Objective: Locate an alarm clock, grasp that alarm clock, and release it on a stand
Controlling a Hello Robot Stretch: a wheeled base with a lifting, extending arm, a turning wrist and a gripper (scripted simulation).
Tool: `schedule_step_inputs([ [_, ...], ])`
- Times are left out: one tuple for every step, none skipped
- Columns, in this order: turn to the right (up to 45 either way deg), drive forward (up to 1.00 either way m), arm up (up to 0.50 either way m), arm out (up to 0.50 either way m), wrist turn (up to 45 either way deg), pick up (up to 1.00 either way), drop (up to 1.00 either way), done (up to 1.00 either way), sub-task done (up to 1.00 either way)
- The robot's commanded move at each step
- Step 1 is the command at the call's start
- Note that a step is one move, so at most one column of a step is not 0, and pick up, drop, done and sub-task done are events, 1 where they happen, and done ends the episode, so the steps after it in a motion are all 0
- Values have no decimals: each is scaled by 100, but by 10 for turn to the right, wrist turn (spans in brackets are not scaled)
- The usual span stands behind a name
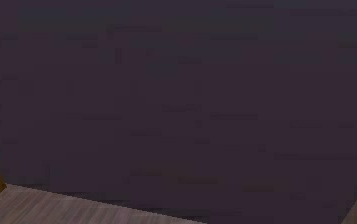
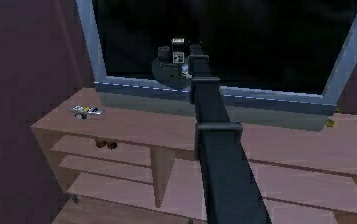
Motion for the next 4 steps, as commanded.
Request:
schedule_step_inputs([
  [0, 0, 0, 0, 0, 0, 100, 0, 0],
  [0, 0, 2, 0, 0, 0, 0, 0, 0],
  [0, 0, 0, -8, 0, 0, 0, 0, 0],
  [0, 0, 0, 0, 0, 0, 0, 100, 0],
])
